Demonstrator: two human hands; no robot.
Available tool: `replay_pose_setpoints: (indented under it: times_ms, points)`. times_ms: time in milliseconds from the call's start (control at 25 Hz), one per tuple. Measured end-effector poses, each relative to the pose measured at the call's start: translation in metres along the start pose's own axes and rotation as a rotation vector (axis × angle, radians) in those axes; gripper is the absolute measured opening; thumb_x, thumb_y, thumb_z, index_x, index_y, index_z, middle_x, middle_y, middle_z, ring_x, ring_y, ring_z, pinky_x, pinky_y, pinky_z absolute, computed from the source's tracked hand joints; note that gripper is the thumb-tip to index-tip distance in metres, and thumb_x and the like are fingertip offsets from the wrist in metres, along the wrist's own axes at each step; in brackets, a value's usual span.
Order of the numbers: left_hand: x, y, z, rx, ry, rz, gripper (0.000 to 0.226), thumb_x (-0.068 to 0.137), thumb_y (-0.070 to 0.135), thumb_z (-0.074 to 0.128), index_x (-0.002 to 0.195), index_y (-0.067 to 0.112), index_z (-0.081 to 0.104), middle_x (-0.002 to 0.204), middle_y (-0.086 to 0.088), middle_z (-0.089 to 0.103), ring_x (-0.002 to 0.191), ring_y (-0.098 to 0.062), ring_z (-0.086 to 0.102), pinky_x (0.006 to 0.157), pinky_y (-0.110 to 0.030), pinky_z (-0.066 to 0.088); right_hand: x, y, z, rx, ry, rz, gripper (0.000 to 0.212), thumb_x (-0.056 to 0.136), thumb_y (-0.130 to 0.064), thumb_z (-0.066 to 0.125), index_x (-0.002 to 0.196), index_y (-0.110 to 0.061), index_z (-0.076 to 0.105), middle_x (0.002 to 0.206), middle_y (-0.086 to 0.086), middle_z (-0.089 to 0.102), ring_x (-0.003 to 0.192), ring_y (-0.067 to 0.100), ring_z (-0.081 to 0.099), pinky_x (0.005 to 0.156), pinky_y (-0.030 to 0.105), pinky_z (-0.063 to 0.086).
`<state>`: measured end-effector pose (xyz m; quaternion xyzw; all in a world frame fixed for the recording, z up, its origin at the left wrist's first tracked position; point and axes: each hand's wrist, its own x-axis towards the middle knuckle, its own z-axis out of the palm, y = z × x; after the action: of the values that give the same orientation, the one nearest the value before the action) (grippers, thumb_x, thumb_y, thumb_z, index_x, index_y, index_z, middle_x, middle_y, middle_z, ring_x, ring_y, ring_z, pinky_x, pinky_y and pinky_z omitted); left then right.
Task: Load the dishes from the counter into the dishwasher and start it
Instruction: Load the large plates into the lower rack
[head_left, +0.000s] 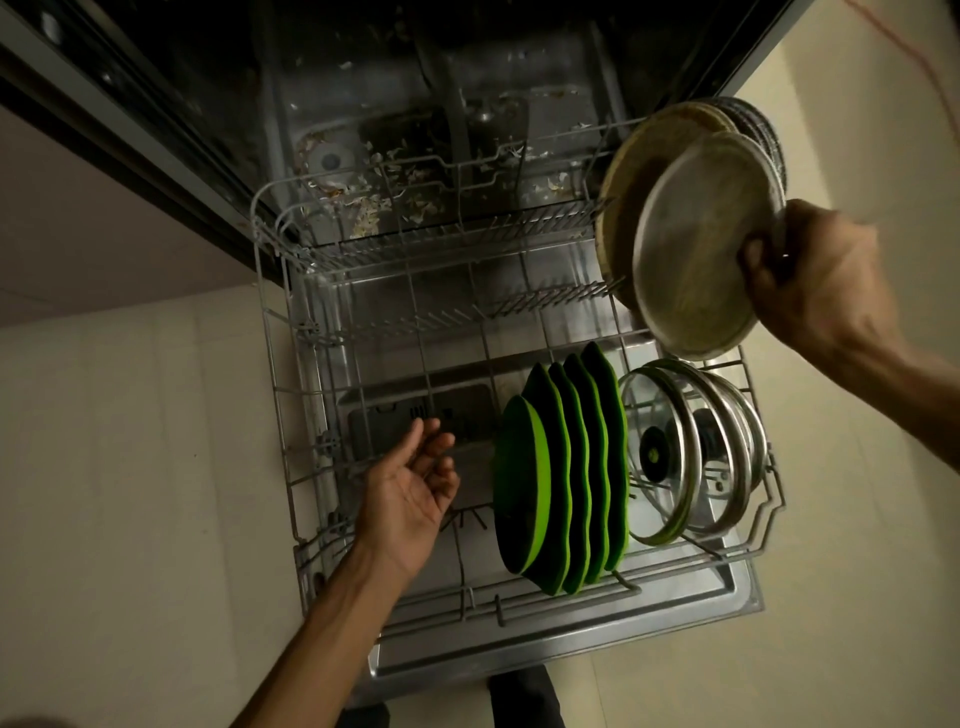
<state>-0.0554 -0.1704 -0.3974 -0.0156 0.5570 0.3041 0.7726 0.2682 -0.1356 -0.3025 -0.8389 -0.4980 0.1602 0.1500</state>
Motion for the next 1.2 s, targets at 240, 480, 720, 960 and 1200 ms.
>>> replay_pose_setpoints:
  times_ms: [240,480,720,960,1200]
  points:
    - [0.0,0.001,0.011,0.317,0.032,0.075,0.02,0.09,0.032,0.057,0.095,0.015,0.068,0.078,0.0,0.07,0.067,-0.008,0.061,0.066,-0.025,0.048,0.012,0.003,0.012,0.041,-0.017,0.053,0.012,0.097,-0.007,0.045,0.095,-0.002,0.056,0.084,0.011,0.054,0.062,0.021,0.05,0.05,0.017,0.032]
    - [0.002,0.0,0.013,0.381,0.04,0.087,0.021,0.093,0.033,0.056,0.097,0.016,0.068,0.081,0.0,0.07,0.068,-0.008,0.061,0.067,-0.025,0.049,0.032,0.004,0.029,0.039,-0.058,0.074,0.018,0.097,-0.008,0.049,0.108,0.003,0.06,0.095,0.011,0.058,0.08,0.026,0.058,0.059,0.026,0.048]
    - [0.002,0.0,0.012,0.355,0.061,0.073,0.019,0.093,0.031,0.056,0.094,0.016,0.068,0.079,0.0,0.07,0.067,-0.008,0.061,0.067,-0.026,0.049,0.043,0.003,0.044,0.055,-0.083,0.081,0.023,0.097,-0.008,0.052,0.116,0.003,0.058,0.108,0.018,0.063,0.088,0.031,0.064,0.071,0.035,0.055]
    - [0.004,0.0,0.007,0.35,0.072,0.068,0.019,0.094,0.03,0.056,0.095,0.015,0.068,0.079,0.0,0.07,0.066,-0.008,0.061,0.067,-0.025,0.048,0.057,0.001,0.052,-0.025,-0.104,0.103,0.023,0.097,-0.012,0.052,0.114,0.001,0.06,0.096,0.013,0.061,0.081,0.027,0.062,0.059,0.029,0.049]
    - [0.005,-0.001,0.008,0.344,0.082,0.071,0.019,0.093,0.03,0.057,0.095,0.014,0.068,0.078,0.0,0.071,0.067,-0.009,0.062,0.068,-0.026,0.049,0.078,-0.006,0.048,-0.036,-0.108,0.12,0.031,0.094,-0.01,0.058,0.123,-0.001,0.057,0.112,0.019,0.063,0.096,0.034,0.064,0.072,0.035,0.053]
